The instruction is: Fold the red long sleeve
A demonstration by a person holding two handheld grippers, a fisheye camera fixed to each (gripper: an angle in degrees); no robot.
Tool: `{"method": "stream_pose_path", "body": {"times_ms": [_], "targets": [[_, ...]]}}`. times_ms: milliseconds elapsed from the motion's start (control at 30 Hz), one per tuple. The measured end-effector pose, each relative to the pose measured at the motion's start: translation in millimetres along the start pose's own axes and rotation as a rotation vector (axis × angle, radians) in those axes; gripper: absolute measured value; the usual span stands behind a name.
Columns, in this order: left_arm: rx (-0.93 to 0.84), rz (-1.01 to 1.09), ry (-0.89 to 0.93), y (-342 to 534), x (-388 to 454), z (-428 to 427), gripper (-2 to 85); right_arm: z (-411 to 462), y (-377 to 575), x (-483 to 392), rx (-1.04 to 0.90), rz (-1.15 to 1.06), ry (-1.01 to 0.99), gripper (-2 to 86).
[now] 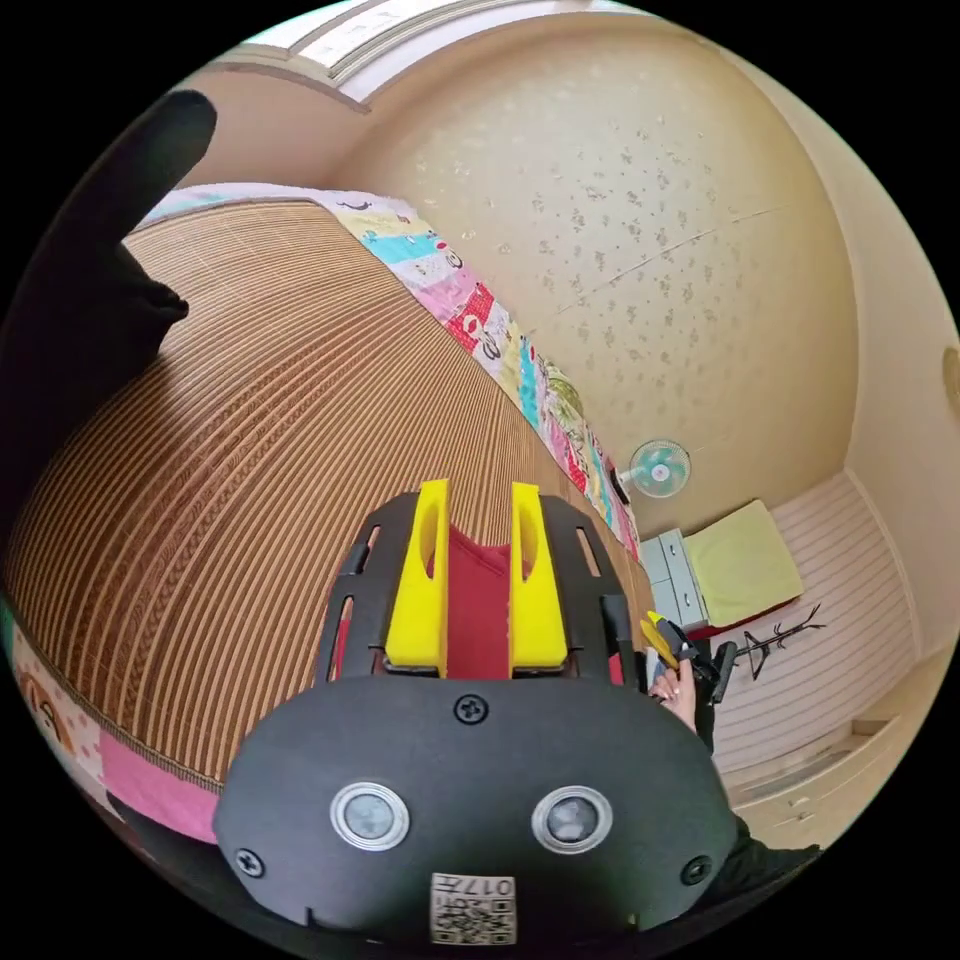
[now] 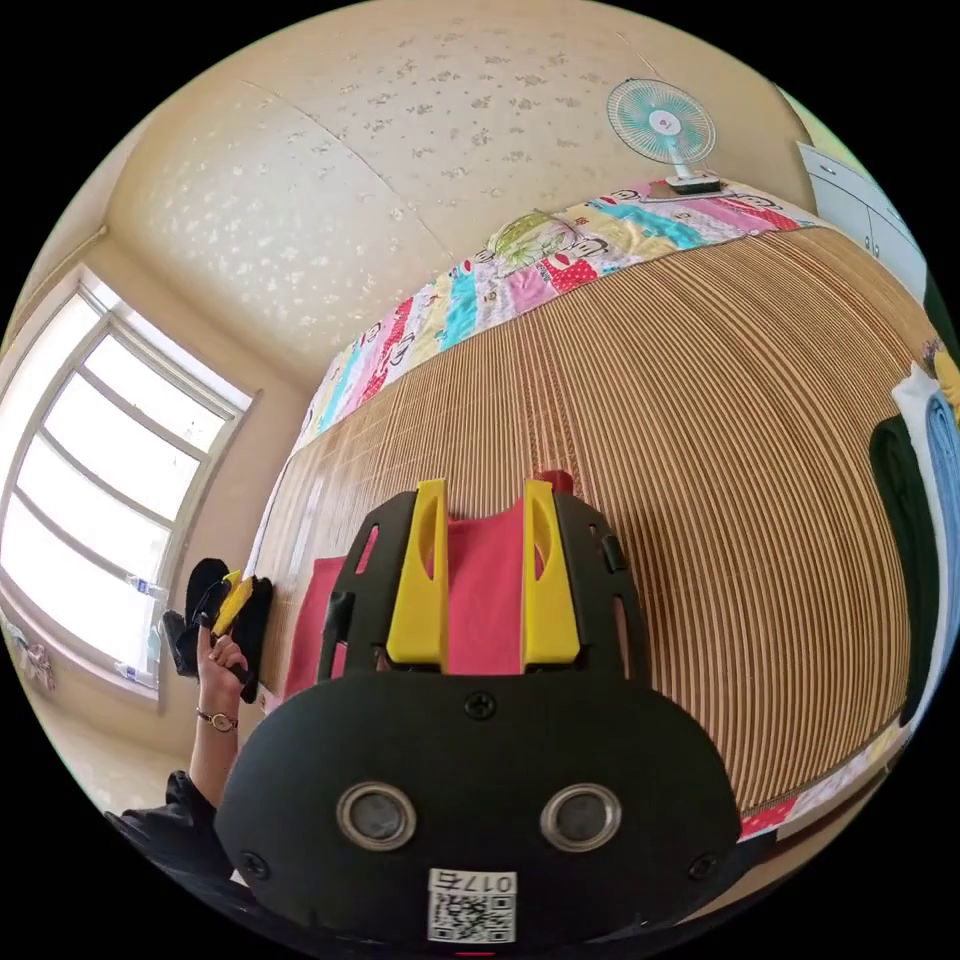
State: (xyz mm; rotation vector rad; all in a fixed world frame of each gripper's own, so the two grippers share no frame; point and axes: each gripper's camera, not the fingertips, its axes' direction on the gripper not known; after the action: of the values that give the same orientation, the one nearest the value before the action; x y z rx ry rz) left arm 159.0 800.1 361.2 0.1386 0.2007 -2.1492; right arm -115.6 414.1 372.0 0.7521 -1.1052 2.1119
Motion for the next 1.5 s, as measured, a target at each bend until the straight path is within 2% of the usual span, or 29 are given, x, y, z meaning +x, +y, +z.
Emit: {"method": "stream_pose_path", "body": {"times_ms": [133,267,333,500,567,667,733,800,933,1100,1167,1267,1400,1500], "targets": [[-0.123,0.155,-0.098,40.0,16.7,39.0,10.9,17.7,54.1,-22.2,0.027,-0.128,0.1,11.3],[-0.233,0.194,-0.143,39.0,24.1,101.3,10.4,51.4,98.9,-44.0,0.033,-0.193,0.195,10.3],[-0.325,0.181,-0.121,29.8,28.8,140.2,4.0,68.4,108.3,-51.6,-0.002,-0.207,0.234,10.2],[-0.119,0.189,-0.118,29.6,45.8,122.7,2.7,86.6,123.2,-63.7,0.003,-0.239,0.196,10.0],[-0.157,0.132,-0.154,29.0,35.7,135.3,3.1,110.3,122.0,-62.8,-0.053,-0.243,0.242,10.0],[-0.108,0.044,-0.2,35.5,16.1,119.6,4.7,149.9,118.5,-57.6,-0.19,-0.218,0.305,9.8],[-0.08,0.005,-0.109,49.2,4.4,82.9,10.0,147.6,121.2,-64.5,-0.151,-0.227,0.299,9.8],[-0.074,-0.027,-0.09,70.9,-0.8,53.3,13.9,140.3,124.3,-75.9,-0.109,-0.229,0.277,9.9],[-0.087,-0.1,-0.058,132.2,-6.5,13.5,16.6,139.7,127.1,-122.4,-0.086,-0.273,0.173,11.0],[-0.203,-0.162,0.029,154.7,-11.5,42.3,16.1,179.9,121.6,-206.5,-0.242,-0.381,-0.085,13.3],[-0.261,-0.18,0.008,149.8,-13.5,62.6,13.6,214.1,120.7,-250.6,-0.379,-0.442,-0.17,14.7],[-0.258,-0.141,-0.032,139.6,-1.3,64.8,9.2,264.0,121.2,-303.9,-0.598,-0.505,-0.209,18.1],[-0.124,0.014,-0.084,146.3,48.5,42.1,6.5,310.1,125.2,-365.2,-0.78,-0.576,-0.184,22.7],[-0.051,0.088,-0.082,148.8,75.5,30.0,6.0,337.4,142.6,-415.0,-0.888,-0.726,0.017,23.8]]}}
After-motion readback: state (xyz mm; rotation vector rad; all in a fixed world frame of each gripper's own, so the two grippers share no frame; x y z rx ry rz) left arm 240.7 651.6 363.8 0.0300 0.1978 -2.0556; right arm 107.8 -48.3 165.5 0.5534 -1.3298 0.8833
